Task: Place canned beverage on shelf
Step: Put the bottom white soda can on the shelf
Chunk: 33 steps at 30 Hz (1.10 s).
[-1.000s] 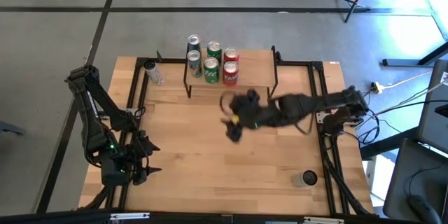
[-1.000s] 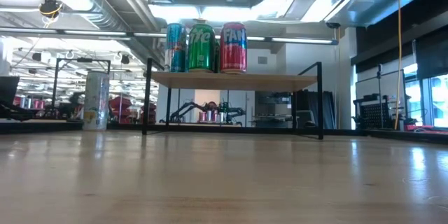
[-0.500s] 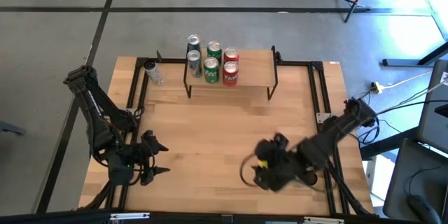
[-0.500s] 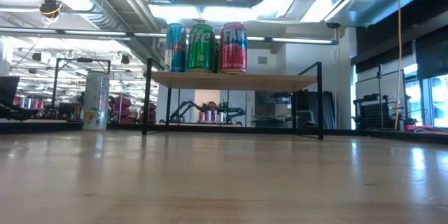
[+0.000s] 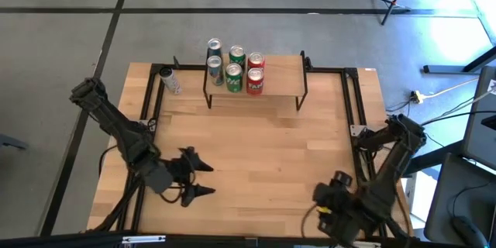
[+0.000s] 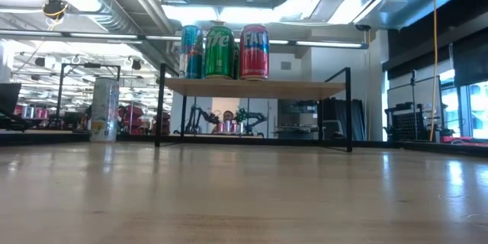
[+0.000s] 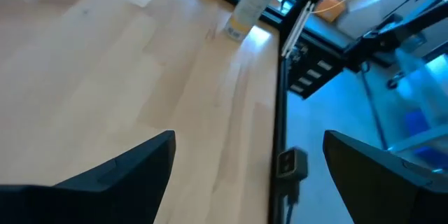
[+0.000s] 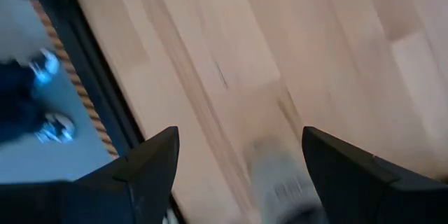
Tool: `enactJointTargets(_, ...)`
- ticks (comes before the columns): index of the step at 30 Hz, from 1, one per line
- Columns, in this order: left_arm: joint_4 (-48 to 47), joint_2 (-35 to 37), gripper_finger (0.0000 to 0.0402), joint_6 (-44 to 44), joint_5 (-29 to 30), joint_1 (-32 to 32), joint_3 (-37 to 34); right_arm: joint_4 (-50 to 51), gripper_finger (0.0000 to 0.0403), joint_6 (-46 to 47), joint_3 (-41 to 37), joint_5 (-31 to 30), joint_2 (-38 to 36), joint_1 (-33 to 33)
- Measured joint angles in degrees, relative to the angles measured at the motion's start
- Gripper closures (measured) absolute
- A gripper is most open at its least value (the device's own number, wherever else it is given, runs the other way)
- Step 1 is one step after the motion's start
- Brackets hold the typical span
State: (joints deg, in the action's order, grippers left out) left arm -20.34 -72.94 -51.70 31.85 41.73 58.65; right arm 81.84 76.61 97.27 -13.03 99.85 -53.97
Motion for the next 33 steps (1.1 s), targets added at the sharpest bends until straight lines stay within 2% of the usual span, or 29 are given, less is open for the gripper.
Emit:
enactJointTargets(7, 6.11, -5.37, 0.0052, -0.58, -4.77, -3.94, -0.02, 8.15, 0.0116, 3.65, 0.00, 1.96, -0.76, -6.71)
enactJointTargets(12, 6.19, -6.26, 0.0052, -2.22, -5.94, -5.02, -0.02, 8.07, 0.0116, 10.78, -0.78, -2.49, -5.51, -9.79)
enactJointTargets(15, 6.20, -6.26, 0.0052, -2.21, -5.89, -5.51, -0.02, 8.17, 0.0116, 18.70, -4.25, -2.75, -9.91, -10.76)
enactJointTargets(19, 6.12, -6.26, 0.0052, -2.16, -5.88, -6.50, -0.02, 7.69, 0.0116, 34.52, -11.15, -1.59, -15.35, -11.89)
enactJointTargets(23, 6.06, -6.26, 0.0052, -2.14, -5.94, -7.04, -0.02, 4.35, 0.0116, 44.91, -15.32, -0.58, -17.40, -12.53)
enactJointTargets(33, 6.02, -6.26, 0.0052, -2.10, -6.02, -7.12, -0.02, -0.85, 0.0116, 46.11, -18.45, 0.15, -16.71, -12.27)
